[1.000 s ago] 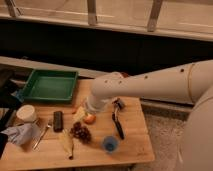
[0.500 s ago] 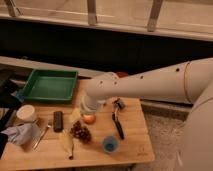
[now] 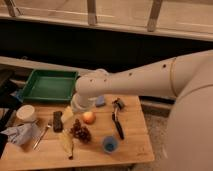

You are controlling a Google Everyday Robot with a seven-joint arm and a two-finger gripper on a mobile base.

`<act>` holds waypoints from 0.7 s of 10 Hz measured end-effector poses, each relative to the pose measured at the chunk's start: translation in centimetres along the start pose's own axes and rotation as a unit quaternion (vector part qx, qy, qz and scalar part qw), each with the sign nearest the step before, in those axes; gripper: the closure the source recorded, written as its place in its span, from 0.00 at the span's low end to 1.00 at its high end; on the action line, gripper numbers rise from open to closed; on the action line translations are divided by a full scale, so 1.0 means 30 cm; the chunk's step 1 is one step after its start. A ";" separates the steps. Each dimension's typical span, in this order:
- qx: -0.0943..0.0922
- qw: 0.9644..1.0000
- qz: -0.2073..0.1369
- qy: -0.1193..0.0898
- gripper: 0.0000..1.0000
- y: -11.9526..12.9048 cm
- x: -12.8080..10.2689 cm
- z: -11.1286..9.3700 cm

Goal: Place banana in table surface

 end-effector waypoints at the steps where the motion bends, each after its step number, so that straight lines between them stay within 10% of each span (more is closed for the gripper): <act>1: -0.001 1.000 -0.015 0.003 0.20 0.045 -0.040 0.029; 7: -0.022 0.996 -0.090 0.011 0.20 0.263 -0.165 0.144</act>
